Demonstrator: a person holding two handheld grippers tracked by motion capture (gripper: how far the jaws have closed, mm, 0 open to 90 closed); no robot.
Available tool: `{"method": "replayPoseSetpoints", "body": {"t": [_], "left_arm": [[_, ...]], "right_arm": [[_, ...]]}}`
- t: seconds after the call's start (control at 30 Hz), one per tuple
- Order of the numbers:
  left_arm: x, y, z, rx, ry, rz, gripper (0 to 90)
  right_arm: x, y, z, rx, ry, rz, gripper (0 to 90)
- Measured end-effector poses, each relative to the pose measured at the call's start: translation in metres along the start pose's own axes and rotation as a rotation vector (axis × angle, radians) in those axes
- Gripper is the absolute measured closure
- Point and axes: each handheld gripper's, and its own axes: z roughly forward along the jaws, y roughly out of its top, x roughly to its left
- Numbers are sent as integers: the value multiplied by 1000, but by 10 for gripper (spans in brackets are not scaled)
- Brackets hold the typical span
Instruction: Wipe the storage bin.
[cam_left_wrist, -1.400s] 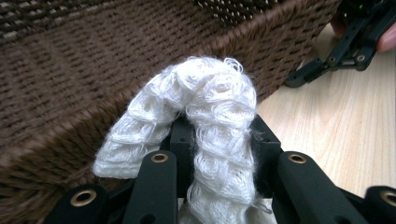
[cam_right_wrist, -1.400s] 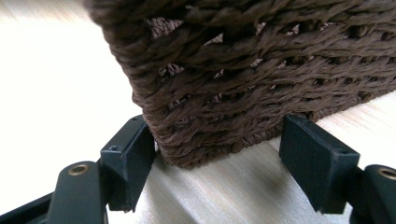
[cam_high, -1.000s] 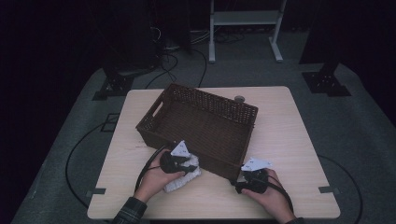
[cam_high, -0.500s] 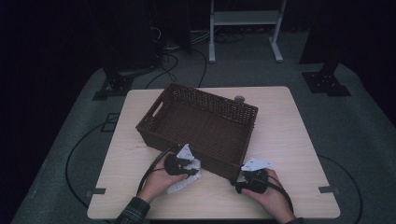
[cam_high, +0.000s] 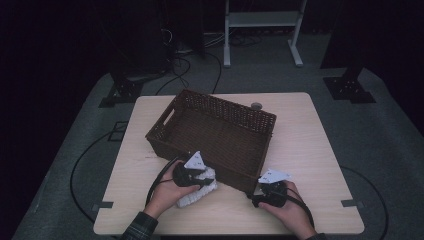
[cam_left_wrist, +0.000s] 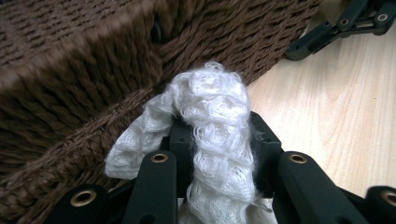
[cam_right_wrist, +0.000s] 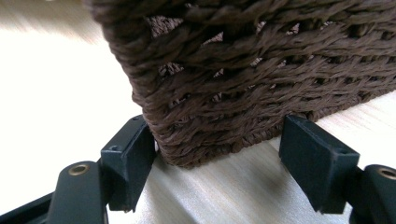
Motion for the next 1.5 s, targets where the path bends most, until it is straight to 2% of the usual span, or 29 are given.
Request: {"method": "replayPoseSetpoints", "body": {"t": [0.27, 0.5, 0.97, 1.23, 1.5], "left_arm": [[-6, 14, -25, -115, -4, 9, 683], [-6, 21, -38, -160, 8, 17, 683], [-7, 22, -25, -138, -21, 14, 684], [-10, 21, -6, -97, -46, 14, 684], [-9, 18, 4, -68, -53, 14, 684]], "right_arm": [[0, 0, 0, 0, 1, 2, 266], [0, 0, 0, 0, 0, -3, 266], [0, 0, 0, 1, 0, -1, 266], [0, 0, 0, 2, 1, 0, 266], [0, 0, 0, 1, 1, 0, 266]]}}
